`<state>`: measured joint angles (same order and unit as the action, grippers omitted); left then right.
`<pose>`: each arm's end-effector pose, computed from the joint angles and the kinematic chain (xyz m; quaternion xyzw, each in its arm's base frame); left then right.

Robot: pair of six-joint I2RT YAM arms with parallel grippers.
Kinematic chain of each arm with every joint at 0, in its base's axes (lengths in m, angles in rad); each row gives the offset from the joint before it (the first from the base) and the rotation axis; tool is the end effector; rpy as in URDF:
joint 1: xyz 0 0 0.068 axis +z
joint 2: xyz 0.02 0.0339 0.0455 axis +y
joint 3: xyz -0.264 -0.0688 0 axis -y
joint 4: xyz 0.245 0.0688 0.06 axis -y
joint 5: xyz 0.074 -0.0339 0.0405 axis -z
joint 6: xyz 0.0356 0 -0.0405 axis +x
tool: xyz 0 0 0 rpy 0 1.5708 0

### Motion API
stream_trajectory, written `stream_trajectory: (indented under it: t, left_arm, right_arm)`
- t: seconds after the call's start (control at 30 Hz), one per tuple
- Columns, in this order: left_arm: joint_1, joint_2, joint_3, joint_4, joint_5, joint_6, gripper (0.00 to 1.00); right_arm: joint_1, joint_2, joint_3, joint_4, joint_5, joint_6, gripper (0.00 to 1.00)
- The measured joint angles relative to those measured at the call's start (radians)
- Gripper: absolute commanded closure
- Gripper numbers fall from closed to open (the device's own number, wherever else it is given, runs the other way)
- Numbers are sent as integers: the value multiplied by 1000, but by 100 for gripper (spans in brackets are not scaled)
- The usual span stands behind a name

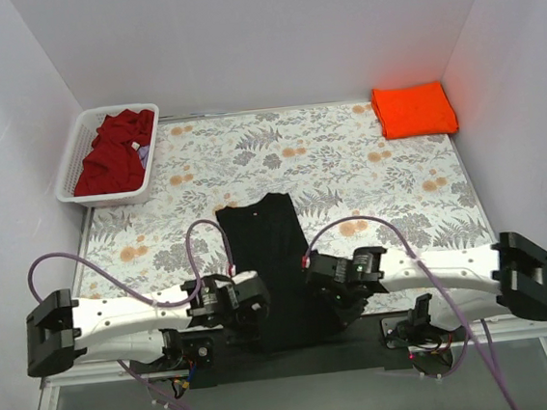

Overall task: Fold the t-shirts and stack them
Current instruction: Fold the tshirt

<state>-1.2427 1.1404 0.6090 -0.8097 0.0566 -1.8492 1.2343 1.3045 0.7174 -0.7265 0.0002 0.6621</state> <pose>0.0549 -0.1676 0.1743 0.2934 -0.9487 0.1152 0.0253 0.0712 0.2035 0.1764 -0.2799 0.9514 0.1041 0.0749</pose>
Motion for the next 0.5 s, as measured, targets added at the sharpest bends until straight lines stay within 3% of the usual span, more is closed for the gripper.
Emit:
stream_trajectory:
  t: [0.1,0.23,0.37,0.5]
  left_arm:
    - [-158,-74,35,-81,32,-73,100]
    - [-181,-73,176,-219,12,-113,100]
    - [7,-81,327,-292,-31,-105,100]
    - [235,-99,368,-299,-60,-22,100]
  right_arm:
    - [60,-144,2,-97,-107,55,99]
    - [34,-229,134,-255,-131,58,99]
    - [-82,-172,336,-348,-85,-19,99]
    - [-189,-89,460,-386,-49,-111,99]
